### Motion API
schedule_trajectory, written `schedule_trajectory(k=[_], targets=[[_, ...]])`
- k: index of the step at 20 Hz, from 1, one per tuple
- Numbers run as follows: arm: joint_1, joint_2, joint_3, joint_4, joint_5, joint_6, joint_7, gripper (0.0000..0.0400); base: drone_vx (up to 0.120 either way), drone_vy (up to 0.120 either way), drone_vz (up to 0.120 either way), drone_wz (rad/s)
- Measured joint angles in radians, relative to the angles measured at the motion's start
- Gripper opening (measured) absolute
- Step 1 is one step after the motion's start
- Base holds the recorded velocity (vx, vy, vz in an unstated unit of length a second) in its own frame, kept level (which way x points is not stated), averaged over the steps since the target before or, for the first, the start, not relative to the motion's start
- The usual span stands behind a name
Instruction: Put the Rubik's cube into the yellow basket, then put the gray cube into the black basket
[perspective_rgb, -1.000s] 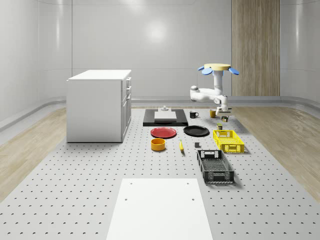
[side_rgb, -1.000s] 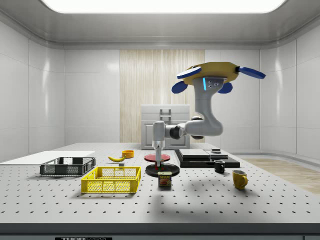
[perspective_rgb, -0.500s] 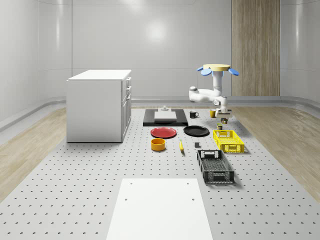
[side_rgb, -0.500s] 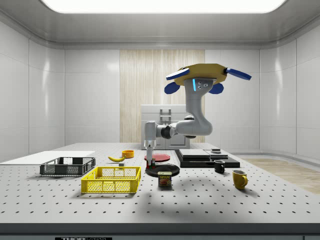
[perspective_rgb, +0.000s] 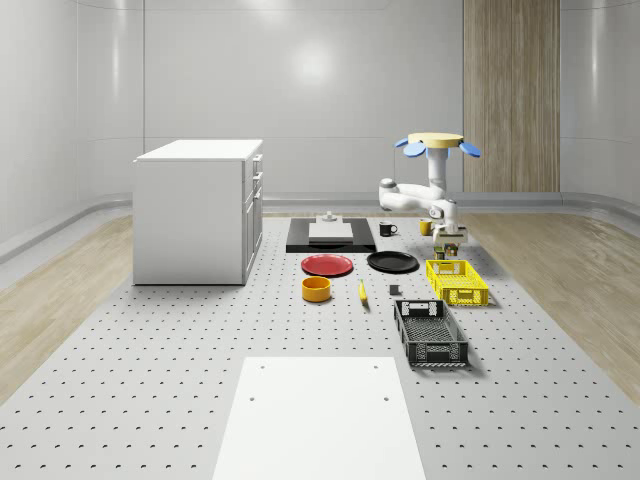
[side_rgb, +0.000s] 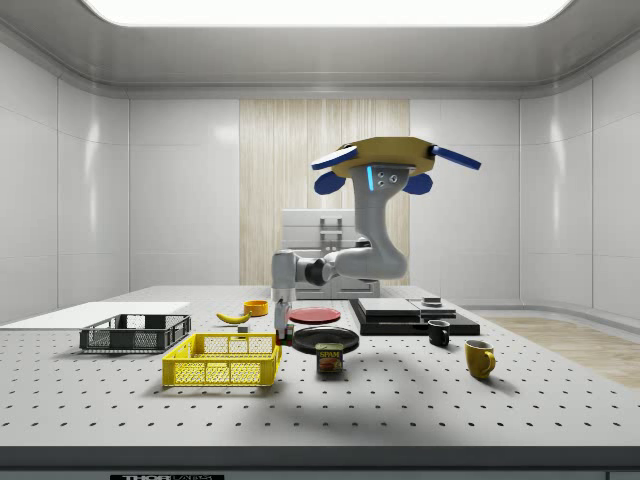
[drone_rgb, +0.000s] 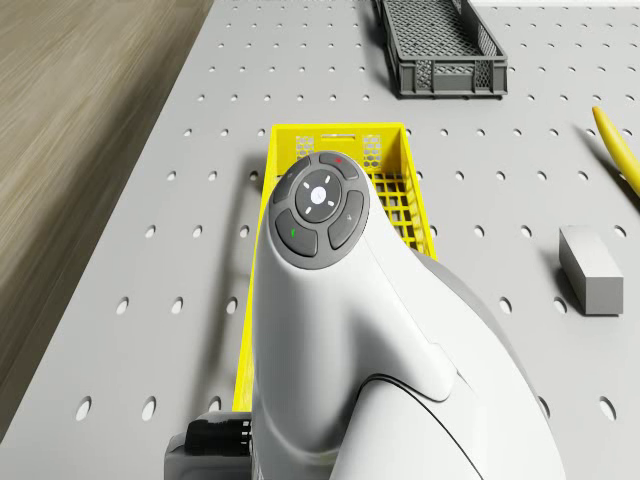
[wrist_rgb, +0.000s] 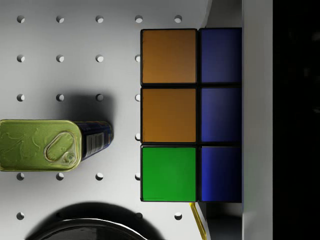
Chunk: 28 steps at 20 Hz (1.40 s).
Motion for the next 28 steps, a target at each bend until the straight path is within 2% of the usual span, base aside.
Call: schedule_trajectory(k=[8,15,24,28], targets=[[-0.001,-0.005,0.001,0.000,0.002,0.005,0.000,0.0325,0.120,0.000,0.000,0.000],[-0.001,-0.009,0.001,0.000,0.004,0.009,0.001,0.0325,0.120,-0.114,0.000,0.000],[-0.002,-0.014,0.002,0.000,0.005,0.013,0.001,0.0325,0.120,0.000,0.000,0.000],[-0.005,-0.017,-0.028,0.004,-0.022,0.024,0.002,0.0325,0.000,0.000,0.000,0.000]])
